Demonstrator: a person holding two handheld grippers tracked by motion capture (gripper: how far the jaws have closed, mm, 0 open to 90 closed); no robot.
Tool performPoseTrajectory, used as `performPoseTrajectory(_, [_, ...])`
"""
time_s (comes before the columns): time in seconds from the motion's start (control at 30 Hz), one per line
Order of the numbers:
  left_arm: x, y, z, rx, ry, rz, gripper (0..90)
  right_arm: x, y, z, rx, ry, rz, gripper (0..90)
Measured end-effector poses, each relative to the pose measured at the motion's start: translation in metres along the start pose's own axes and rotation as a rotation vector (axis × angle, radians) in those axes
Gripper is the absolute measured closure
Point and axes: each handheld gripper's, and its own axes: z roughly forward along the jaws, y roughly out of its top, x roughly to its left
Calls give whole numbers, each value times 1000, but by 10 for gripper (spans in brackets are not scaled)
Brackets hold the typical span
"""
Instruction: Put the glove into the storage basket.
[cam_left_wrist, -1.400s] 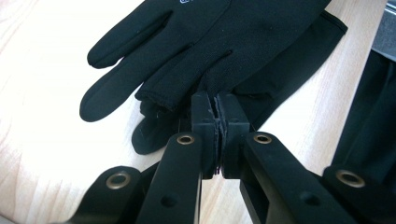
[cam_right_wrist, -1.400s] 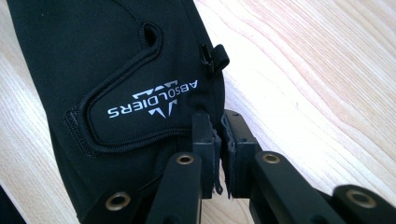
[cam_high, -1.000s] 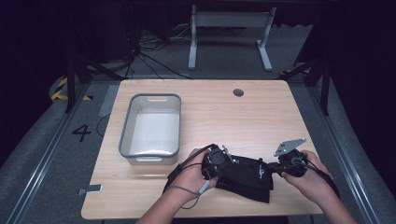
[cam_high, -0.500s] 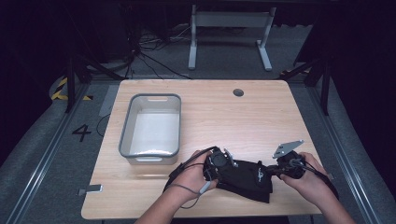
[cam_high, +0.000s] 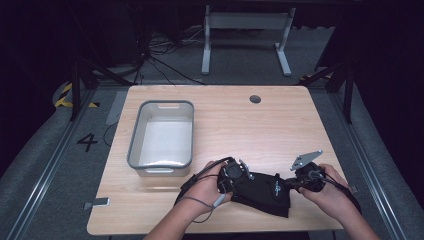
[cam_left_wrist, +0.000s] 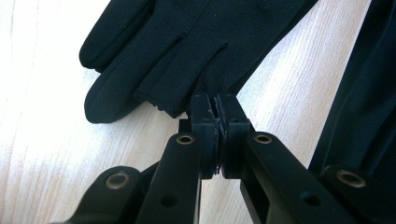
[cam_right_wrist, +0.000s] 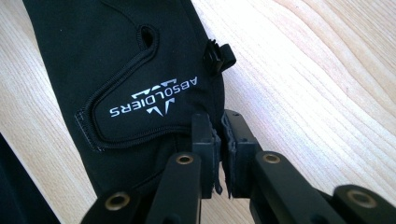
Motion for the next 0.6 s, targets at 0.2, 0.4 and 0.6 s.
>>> performPoseTrajectory(0.2, [1, 0, 2, 4, -2, -2, 872, -1, -1, 0, -4, 1, 3, 847])
performPoseTrajectory(0.4, [2, 0, 5, 23, -14, -5, 856, -2, -1, 3, 13, 7, 5, 835])
performPoseTrajectory(0.6, [5, -2, 5, 18, -34, -32, 677, -3, -2, 2, 13, -15, 16, 714])
